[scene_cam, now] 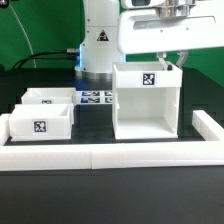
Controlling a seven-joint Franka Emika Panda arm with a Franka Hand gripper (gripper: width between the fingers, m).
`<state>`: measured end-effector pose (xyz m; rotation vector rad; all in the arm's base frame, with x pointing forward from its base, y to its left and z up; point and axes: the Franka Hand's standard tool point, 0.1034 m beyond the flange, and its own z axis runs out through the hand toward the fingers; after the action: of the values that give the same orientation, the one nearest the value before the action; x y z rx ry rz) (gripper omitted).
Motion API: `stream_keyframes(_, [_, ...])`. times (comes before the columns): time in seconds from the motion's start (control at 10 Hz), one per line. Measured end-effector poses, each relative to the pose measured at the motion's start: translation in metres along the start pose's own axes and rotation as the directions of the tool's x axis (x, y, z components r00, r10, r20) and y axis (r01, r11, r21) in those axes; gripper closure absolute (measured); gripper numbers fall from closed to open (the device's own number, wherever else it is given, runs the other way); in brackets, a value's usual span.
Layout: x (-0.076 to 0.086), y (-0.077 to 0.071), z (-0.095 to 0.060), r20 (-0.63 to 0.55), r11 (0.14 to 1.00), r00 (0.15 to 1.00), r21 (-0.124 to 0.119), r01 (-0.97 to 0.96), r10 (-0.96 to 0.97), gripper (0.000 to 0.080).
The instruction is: Assemble drawer
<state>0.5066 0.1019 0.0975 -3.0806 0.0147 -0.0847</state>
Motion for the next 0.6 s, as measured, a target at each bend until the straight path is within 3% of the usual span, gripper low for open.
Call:
stream_keyframes(0.4, [0.058, -0.002, 0.002, -0.058, 1.0, 0.998, 0.014, 0.004, -0.003, 0.0762])
stream_keyframes(0.6, [0.073, 0.0, 0.003, -0.075, 0.999, 0.997, 0.014, 0.037, -0.035, 0.0762])
